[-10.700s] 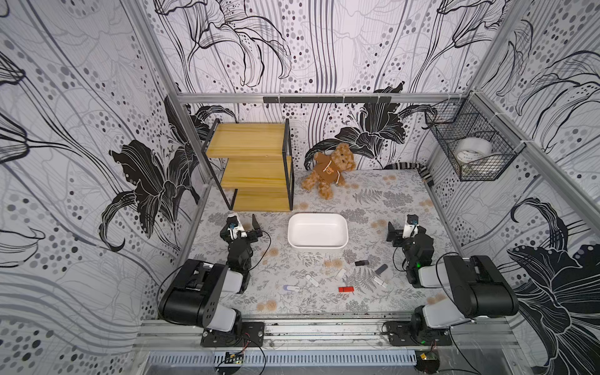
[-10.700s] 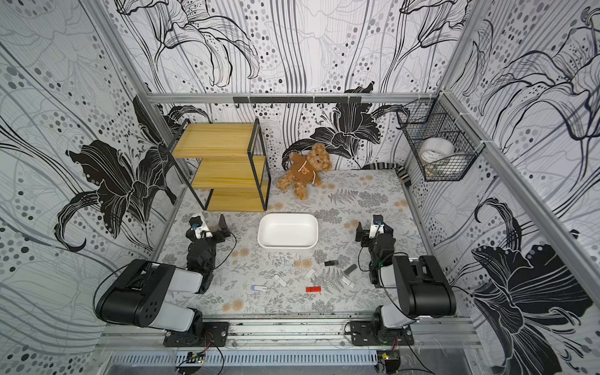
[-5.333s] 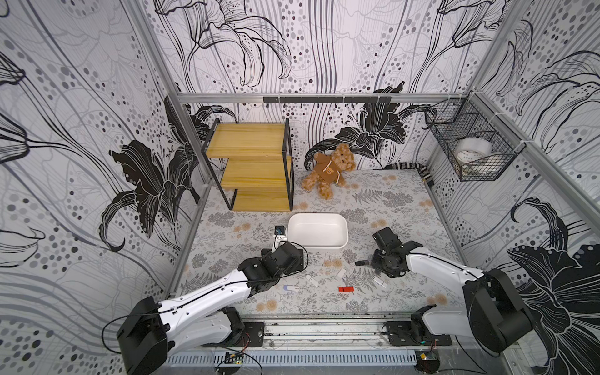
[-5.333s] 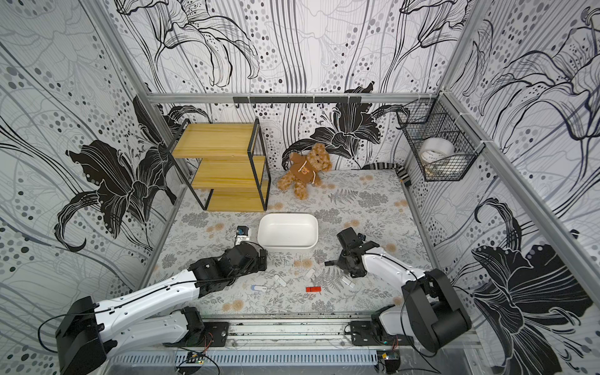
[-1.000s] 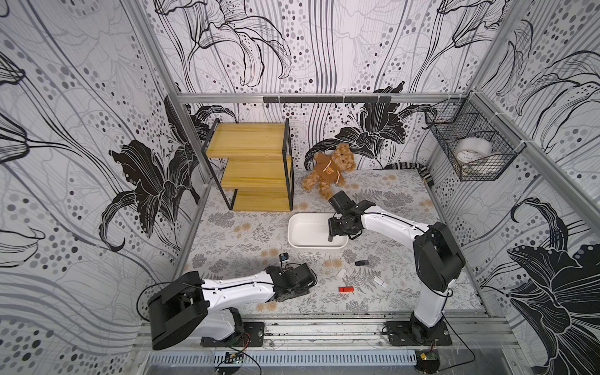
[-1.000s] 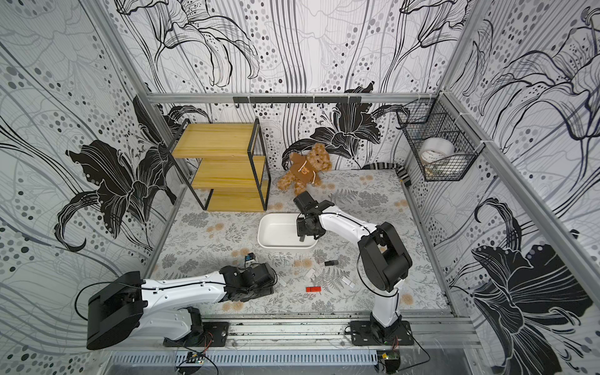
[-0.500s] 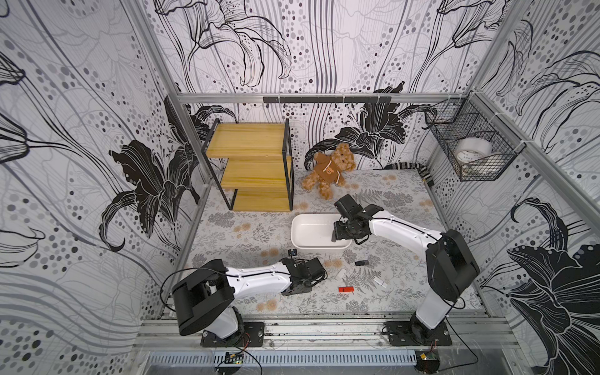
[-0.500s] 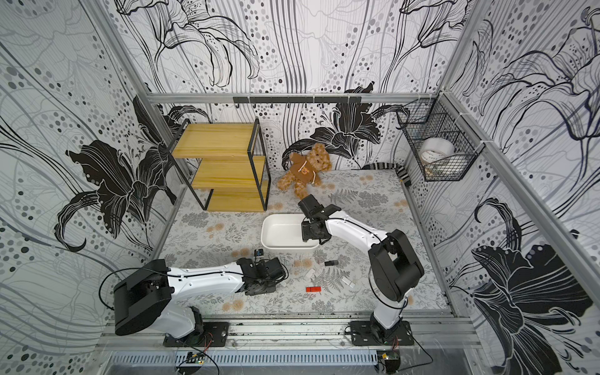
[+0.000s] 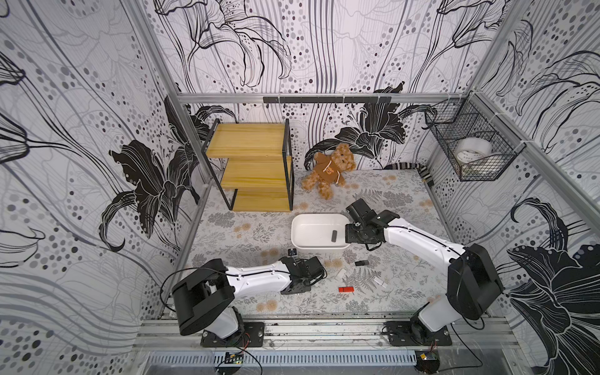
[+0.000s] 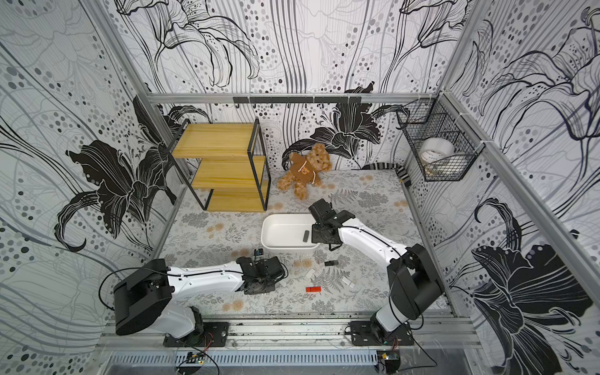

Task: Put the usb flash drive into the storage box
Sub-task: Pick up the USB flash from the center of the board.

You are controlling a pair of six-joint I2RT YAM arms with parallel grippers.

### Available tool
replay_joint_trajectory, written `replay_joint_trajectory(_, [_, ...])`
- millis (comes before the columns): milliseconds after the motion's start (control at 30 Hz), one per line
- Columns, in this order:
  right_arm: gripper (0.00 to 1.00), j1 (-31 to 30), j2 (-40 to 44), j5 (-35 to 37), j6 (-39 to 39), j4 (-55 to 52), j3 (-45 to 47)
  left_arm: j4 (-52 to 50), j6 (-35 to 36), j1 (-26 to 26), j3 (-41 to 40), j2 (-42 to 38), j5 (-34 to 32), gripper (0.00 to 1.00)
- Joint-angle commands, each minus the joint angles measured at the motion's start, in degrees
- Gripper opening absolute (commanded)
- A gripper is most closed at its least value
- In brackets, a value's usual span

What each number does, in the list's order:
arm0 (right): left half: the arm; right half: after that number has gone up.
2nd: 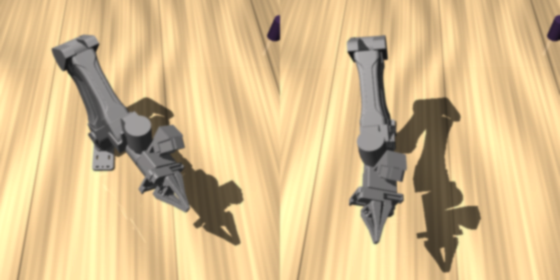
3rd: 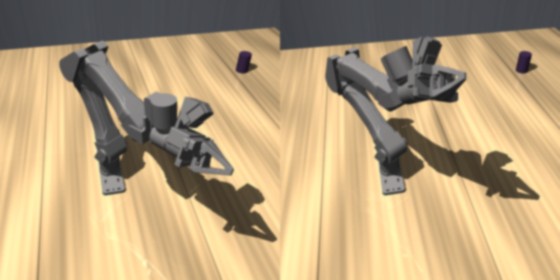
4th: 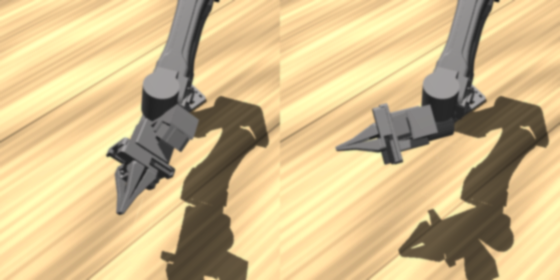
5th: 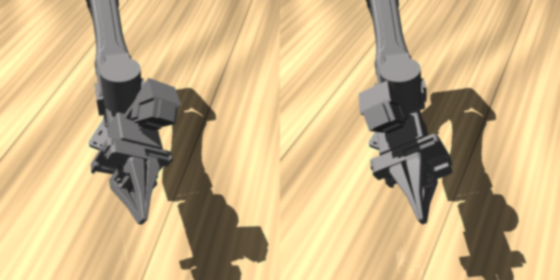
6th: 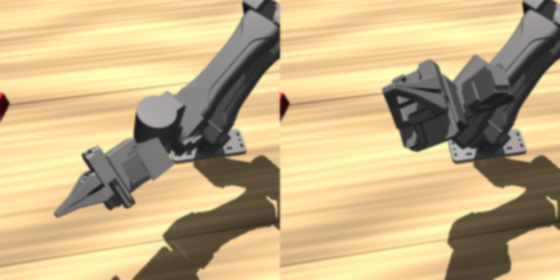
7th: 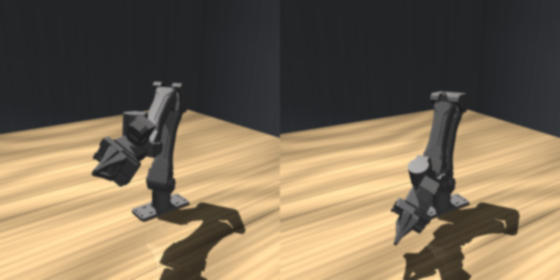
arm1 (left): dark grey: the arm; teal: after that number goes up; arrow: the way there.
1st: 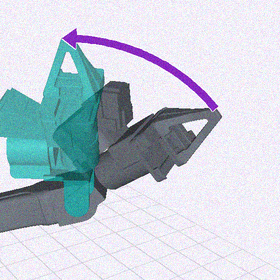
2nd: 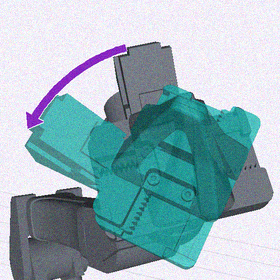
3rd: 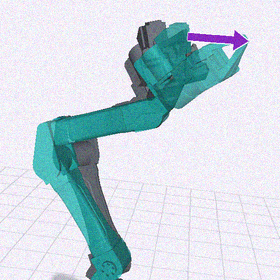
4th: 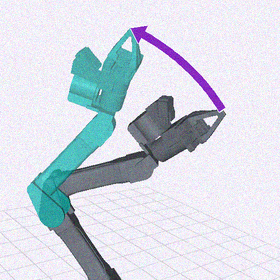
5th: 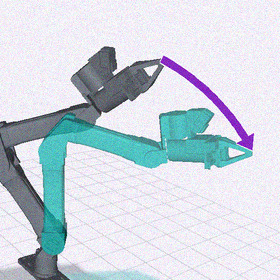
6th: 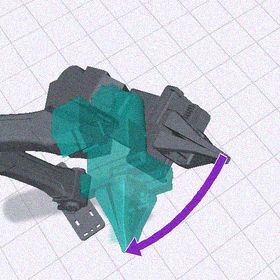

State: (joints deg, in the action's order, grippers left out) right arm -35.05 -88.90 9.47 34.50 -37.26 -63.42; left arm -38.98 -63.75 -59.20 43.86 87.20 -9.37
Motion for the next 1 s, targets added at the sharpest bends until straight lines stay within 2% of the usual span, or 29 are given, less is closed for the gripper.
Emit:
replay_joint_trajectory(0, [0.73,0.0,2.9,0.2,4.0,-0.7,3.8,-1.0,0.3,0.2,-2.4,1.1,2.6,0.09])
replay_joint_trajectory(100, [0.73,-0.5,4.4,0.0,5.9,-0.5,6.3,-0.9,0.5,0.2,-2.8,0.9,2.7,0.0])
replay_joint_trajectory(200, [0.74,-1.3,6.3,2.2,8.8,-1.4,8.8,-1.1,0.8,0.2,-2.3,0.9,2.6,0.0])
replay_joint_trajectory(400, [0.74,-3.2,10.7,2.0,13.5,-2.2,13.9,-3.9,2.5,0.9,1.3,-1.6,1.5,0.0])
replay_joint_trajectory(667, [0.76,-4.1,15.5,1.3,20.6,-2.2,21.9,-12.0,10.7,7.8,11.9,-5.8,-1.1,0.0])
replay_joint_trajectory(967, [0.89,-4.1,17.9,1.7,24.5,-1.9,26.6,-11.9,16.3,13.4,13.9,-6.3,-0.4,0.0])
